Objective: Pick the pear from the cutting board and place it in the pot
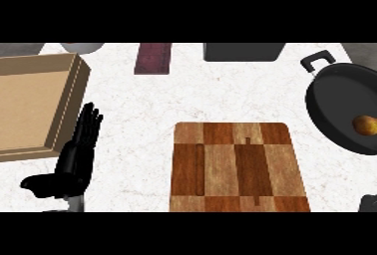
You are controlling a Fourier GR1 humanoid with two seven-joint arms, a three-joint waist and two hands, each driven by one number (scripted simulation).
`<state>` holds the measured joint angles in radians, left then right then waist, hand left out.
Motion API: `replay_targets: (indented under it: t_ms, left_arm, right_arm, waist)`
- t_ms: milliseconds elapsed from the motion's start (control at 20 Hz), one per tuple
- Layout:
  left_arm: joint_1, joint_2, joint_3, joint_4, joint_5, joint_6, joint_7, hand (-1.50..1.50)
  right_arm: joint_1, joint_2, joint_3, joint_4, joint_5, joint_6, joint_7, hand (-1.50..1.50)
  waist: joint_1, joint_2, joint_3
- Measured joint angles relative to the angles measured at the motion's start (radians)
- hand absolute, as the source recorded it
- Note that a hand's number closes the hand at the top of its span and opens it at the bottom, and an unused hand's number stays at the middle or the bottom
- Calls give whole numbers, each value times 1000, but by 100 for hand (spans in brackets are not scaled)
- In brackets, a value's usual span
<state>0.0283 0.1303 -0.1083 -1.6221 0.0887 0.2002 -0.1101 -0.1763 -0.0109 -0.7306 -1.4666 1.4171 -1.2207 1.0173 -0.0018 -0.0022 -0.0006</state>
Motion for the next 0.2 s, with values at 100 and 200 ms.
replay_targets:
  t_ms: [100,200]
  left_arm:
    - [5,-1,4,5,-3,-4,-12,0]
    - [-8,-14,-6,14,-19,9,-10,0]
  right_arm:
    - [45,5,5,-31,9,-14,24,-150]
    - [100,8,28,-79,26,-22,63,-150]
  waist:
    - [0,0,0]
    - [-2,0,0]
